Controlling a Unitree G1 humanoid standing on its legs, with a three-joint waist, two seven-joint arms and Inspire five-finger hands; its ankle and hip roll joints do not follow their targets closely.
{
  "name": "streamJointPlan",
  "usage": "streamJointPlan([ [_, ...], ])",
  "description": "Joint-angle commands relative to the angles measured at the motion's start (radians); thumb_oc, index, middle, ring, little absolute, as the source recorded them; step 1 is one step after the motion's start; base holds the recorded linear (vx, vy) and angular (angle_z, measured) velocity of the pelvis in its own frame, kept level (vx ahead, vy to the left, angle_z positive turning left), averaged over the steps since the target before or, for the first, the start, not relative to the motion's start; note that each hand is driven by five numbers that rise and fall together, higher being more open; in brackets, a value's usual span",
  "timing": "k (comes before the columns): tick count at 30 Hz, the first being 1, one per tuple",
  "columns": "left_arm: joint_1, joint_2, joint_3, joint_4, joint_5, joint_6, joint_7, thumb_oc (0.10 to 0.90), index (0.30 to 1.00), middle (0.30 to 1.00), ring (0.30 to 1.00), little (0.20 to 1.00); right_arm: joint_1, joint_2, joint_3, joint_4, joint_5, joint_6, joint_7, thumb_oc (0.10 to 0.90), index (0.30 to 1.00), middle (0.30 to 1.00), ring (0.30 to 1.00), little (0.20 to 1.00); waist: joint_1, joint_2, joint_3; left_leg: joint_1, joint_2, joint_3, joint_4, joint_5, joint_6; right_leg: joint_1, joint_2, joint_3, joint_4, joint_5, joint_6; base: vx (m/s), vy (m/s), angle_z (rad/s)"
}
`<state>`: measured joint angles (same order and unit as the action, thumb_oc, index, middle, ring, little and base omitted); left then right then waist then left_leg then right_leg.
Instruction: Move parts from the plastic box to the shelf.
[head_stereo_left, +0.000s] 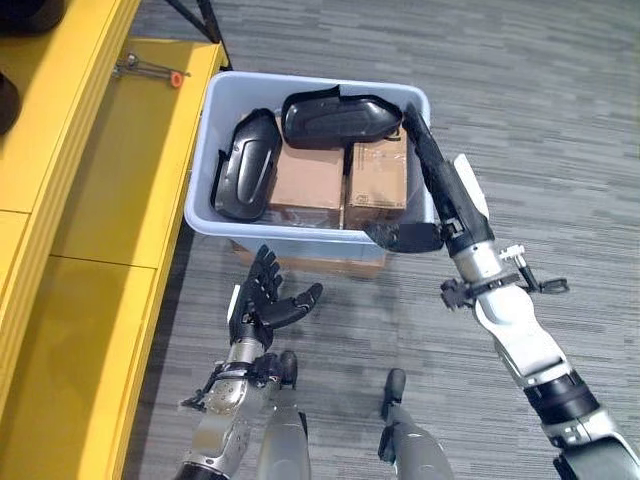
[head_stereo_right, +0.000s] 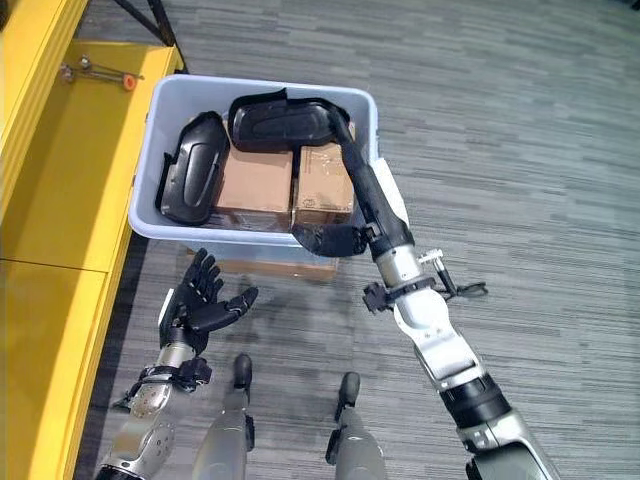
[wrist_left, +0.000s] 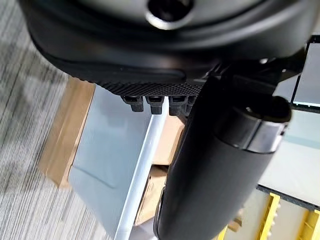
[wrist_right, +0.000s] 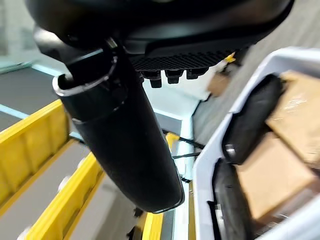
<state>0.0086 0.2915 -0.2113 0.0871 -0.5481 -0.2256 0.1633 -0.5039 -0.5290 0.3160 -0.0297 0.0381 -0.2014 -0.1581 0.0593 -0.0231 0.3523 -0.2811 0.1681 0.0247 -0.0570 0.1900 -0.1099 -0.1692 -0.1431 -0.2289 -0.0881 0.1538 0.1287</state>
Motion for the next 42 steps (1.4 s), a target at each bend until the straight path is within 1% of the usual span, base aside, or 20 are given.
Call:
streamJointPlan([
  [1,-0.061,0.048,0.023,-0.137,-0.015,-0.090,-0.013,0.900,1.000,1.000,1.000,1.000,-0.135,-0.001,-0.011,-0.067,-0.045,-0.070,-0.062,0.900,1.000,1.000,1.000,1.000,0.004,-0.081,-0.040,0.038,0.029,0.019,0.028,-0.091,0.008,-0.016,-0.081,0.025,0.066,-0.043,0.032,0.00,-0.023,0.05],
  [4,-0.070,0.052,0.012,-0.139,-0.019,-0.088,-0.007,0.900,1.000,1.000,1.000,1.000,-0.251,-0.016,0.032,-0.036,-0.071,-0.052,-0.070,0.900,1.000,1.000,1.000,1.000,0.016,-0.081,-0.028,0.030,0.029,0.019,0.021,-0.088,0.007,-0.026,-0.079,0.025,0.062,-0.040,0.032,0.00,-0.006,0.02],
  [6,-0.071,0.053,0.012,-0.137,-0.022,-0.088,-0.006,0.900,1.000,1.000,1.000,1.000,-0.277,-0.020,0.040,-0.024,-0.079,-0.049,-0.073,0.900,1.000,1.000,1.000,1.000,0.018,-0.081,-0.025,0.028,0.029,0.019,0.022,-0.088,0.006,-0.029,-0.078,0.026,0.061,-0.040,0.032,0.00,0.000,0.00],
  [7,-0.071,0.060,0.005,-0.140,-0.029,-0.089,-0.006,0.900,1.000,1.000,1.000,1.000,-0.357,-0.033,0.074,0.015,-0.094,-0.035,-0.077,0.900,1.000,1.000,1.000,1.000,0.028,-0.083,-0.019,0.020,0.029,0.016,0.025,-0.088,0.007,-0.035,-0.078,0.029,0.060,-0.037,0.031,-0.01,-0.015,0.06],
  [8,-0.072,0.059,0.006,-0.140,-0.029,-0.089,-0.006,0.900,1.000,1.000,1.000,1.000,-0.361,-0.033,0.076,0.019,-0.094,-0.036,-0.078,0.900,1.000,1.000,1.000,1.000,0.028,-0.083,-0.018,0.019,0.029,0.016,0.025,-0.089,0.007,-0.035,-0.078,0.029,0.060,-0.037,0.031,-0.01,-0.003,0.05],
  [9,-0.073,0.066,0.000,-0.143,-0.036,-0.092,-0.005,0.900,1.000,1.000,1.000,1.000,-0.431,-0.033,0.104,0.070,-0.095,-0.026,-0.087,0.900,1.000,1.000,1.000,1.000,0.035,-0.083,-0.013,0.014,0.028,0.016,0.027,-0.089,0.007,-0.038,-0.078,0.030,0.058,-0.035,0.030,0.00,0.000,0.00],
  [12,-0.085,0.073,-0.007,-0.144,-0.045,-0.096,-0.002,0.900,1.000,1.000,1.000,1.000,-0.544,-0.017,0.158,0.156,-0.099,-0.010,-0.098,0.900,1.000,1.000,1.000,1.000,0.046,-0.085,0.001,0.000,0.023,0.017,0.029,-0.088,0.007,-0.048,-0.080,0.031,0.055,-0.028,0.032,-0.01,0.003,0.00],
  [16,-0.093,0.076,-0.015,-0.142,-0.050,-0.096,0.007,0.900,1.000,1.000,1.000,1.000,-0.623,0.004,0.203,0.231,-0.115,0.010,-0.104,0.900,1.000,1.000,1.000,1.000,0.054,-0.087,0.015,-0.018,0.020,0.014,0.029,-0.082,0.006,-0.061,-0.081,0.031,0.050,-0.021,0.031,0.00,0.007,0.02],
  [18,-0.104,0.081,-0.020,-0.142,-0.053,-0.101,0.016,0.900,1.000,1.000,1.000,1.000,-0.714,0.025,0.255,0.333,-0.132,0.031,-0.110,0.900,1.000,1.000,1.000,1.000,0.068,-0.087,0.028,-0.042,0.013,0.009,0.025,-0.076,0.006,-0.078,-0.083,0.032,0.040,-0.012,0.033,-0.01,0.011,0.03],
  [21,-0.119,0.076,-0.033,-0.137,-0.058,-0.108,0.031,0.900,1.000,1.000,1.000,1.000,-0.786,0.072,0.286,0.456,-0.132,0.048,-0.129,0.900,1.000,1.000,1.000,1.000,0.084,-0.085,0.043,-0.066,0.007,0.002,0.023,-0.070,0.007,-0.089,-0.086,0.029,0.029,0.000,0.036,0.00,0.007,0.03],
  [22,-0.131,0.072,-0.041,-0.133,-0.055,-0.110,0.039,0.900,1.000,1.000,1.000,1.000,-0.805,0.089,0.295,0.494,-0.126,0.053,-0.136,0.900,1.000,1.000,1.000,1.000,0.090,-0.082,0.049,-0.077,0.004,-0.003,0.021,-0.066,0.008,-0.095,-0.087,0.026,0.026,0.004,0.037,-0.02,0.017,0.12],
  [24,-0.137,0.071,-0.044,-0.129,-0.053,-0.111,0.042,0.900,1.000,1.000,1.000,1.000,-0.814,0.095,0.299,0.511,-0.121,0.055,-0.139,0.900,1.000,1.000,1.000,1.000,0.091,-0.080,0.052,-0.087,0.001,-0.006,0.021,-0.065,0.008,-0.100,-0.088,0.024,0.024,0.005,0.037,-0.01,0.019,0.10],
  [26,-0.148,0.070,-0.058,-0.127,-0.054,-0.113,0.051,0.900,1.000,1.000,1.000,1.000,-0.840,0.114,0.304,0.557,-0.107,0.059,-0.149,0.900,1.000,1.000,1.000,1.000,0.101,-0.078,0.062,-0.103,-0.006,-0.013,0.021,-0.061,0.008,-0.106,-0.090,0.016,0.021,0.009,0.038,0.00,0.028,0.05],
  [31,-0.160,0.071,-0.064,-0.121,-0.051,-0.116,0.068,0.900,1.000,1.000,1.000,1.000,-0.873,0.137,0.312,0.610,-0.086,0.064,-0.161,0.900,1.000,1.000,1.000,1.000,0.113,-0.078,0.079,-0.132,-0.014,-0.023,0.032,-0.064,0.010,-0.114,-0.093,0.009,0.016,0.013,0.041,-0.01,0.013,0.06],
  [32,-0.171,0.074,-0.070,-0.122,-0.052,-0.116,0.075,0.900,1.000,1.000,1.000,1.000,-0.899,0.146,0.326,0.632,-0.080,0.069,-0.167,0.900,1.000,1.000,1.000,1.000,0.124,-0.079,0.094,-0.157,-0.018,-0.032,0.045,-0.065,0.012,-0.122,-0.094,0.003,0.018,0.014,0.040,-0.02,0.007,0.10],
  [37,-0.188,0.072,-0.087,-0.112,-0.061,-0.118,0.082,0.900,1.000,1.000,1.000,1.000,-0.940,0.157,0.344,0.658,-0.065,0.071,-0.177,0.900,1.000,1.000,1.000,1.000,0.135,-0.081,0.110,-0.185,-0.025,-0.047,0.056,-0.065,0.013,-0.126,-0.096,-0.011,0.014,0.017,0.041,0.00,0.014,0.14],
  [42,-0.199,0.069,-0.099,-0.107,-0.069,-0.117,0.095,0.900,1.000,1.000,1.000,1.000,-0.965,0.158,0.350,0.642,-0.054,0.069,-0.190,0.900,1.000,1.000,1.000,1.000,0.142,-0.087,0.122,-0.206,-0.033,-0.059,0.065,-0.068,0.015,-0.131,-0.098,-0.020,0.013,0.018,0.043,0.01,0.024,0.11],
])
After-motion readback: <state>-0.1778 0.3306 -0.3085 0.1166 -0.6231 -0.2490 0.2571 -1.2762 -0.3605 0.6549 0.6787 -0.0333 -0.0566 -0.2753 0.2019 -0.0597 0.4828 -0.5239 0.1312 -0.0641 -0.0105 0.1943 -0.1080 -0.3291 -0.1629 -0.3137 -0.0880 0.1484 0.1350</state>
